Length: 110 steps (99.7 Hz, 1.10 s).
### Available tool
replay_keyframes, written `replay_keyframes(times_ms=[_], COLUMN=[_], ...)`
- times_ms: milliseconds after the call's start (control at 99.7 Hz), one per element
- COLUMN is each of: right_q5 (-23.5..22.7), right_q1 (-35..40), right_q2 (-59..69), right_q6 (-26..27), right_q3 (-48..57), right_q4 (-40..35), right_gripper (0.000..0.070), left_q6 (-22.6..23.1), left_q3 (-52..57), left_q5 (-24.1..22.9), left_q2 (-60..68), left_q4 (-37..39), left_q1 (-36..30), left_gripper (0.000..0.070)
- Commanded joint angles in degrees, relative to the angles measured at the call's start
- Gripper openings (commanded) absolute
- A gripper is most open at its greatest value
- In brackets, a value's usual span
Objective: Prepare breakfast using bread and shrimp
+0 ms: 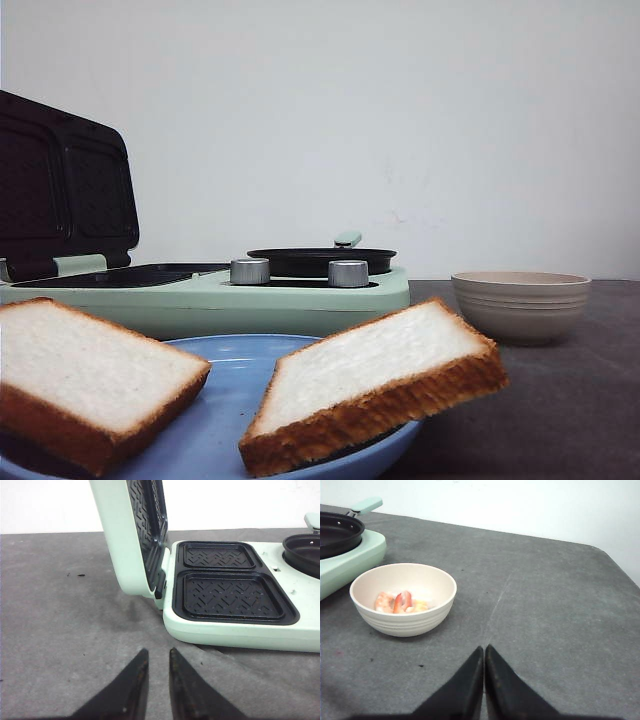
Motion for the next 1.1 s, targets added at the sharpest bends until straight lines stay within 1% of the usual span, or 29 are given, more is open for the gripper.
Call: replay_keyframes(times_ms=[0, 211, 271, 351, 441, 602, 642, 752, 822, 952, 1023, 1093], right_q5=[-0.02, -0.02, -0.02, -0.02, 0.0, 0.02, 0.0, 0.02, 0.0, -0.59, -2.25, -2.95], right_q1=[-0.07, -0.07, -0.07, -0.07, -0.07, -0.07, -0.07, -0.07, -0.07, 0.0, 0.0, 0.0], right_q2=[-0.09, -0.09, -0.09, -0.09, -0.09, -0.09, -0.09, -0.09, -0.09, -0.09, -0.07, -0.07], right_q6=[0.85, 1.14, 1.6, 3.34, 6.25, 11.08, 12.09, 15.34, 17.94, 22.73, 23.41, 23.34], right_q3=[-0.2, -0.2, -0.2, -0.2, -0.2, -0.2, -0.2, -0.2, -0.17, 0.42, 1.7, 3.54], right_q4=[0.57, 0.59, 0.57, 0.57, 0.57, 0.55, 0.52, 0.48, 0.46, -0.13, -1.53, -3.04], right_gripper=[0.0, 0.0, 0.0, 0.0, 0.0, 0.0, 0.0, 0.0, 0.0, 0.0, 0.0, 0.0], left_q6=[-0.55, -0.68, -1.92, -3.54, -4.11, -7.17, -8.44, -14.27, -16.98, -19.71, -21.49, -22.95], left_q3=[-0.87, -0.87, -0.87, -0.87, -0.87, -0.87, -0.87, -0.87, -0.87, -0.72, 0.11, 1.01], left_q5=[0.09, 0.11, 0.11, 0.09, 0.09, -0.35, -0.35, -0.35, -0.35, -0.04, -0.07, -0.07], left_q2=[-0.09, -0.09, -0.09, -0.09, -0.09, -0.09, -0.09, -0.09, -0.09, -0.09, -0.07, 0.02], left_q4=[-0.5, -0.59, -0.59, -0.61, -0.61, -0.63, -0.66, -0.66, -0.66, -0.92, -3.19, -5.42], left_q1=[0.09, 0.09, 0.09, 0.09, 0.09, 0.09, 0.09, 0.09, 0.09, 0.09, 0.09, 0.09], left_gripper=[0.0, 0.0, 0.0, 0.0, 0.0, 0.0, 0.0, 0.0, 0.0, 0.0003, 0.0003, 0.0004])
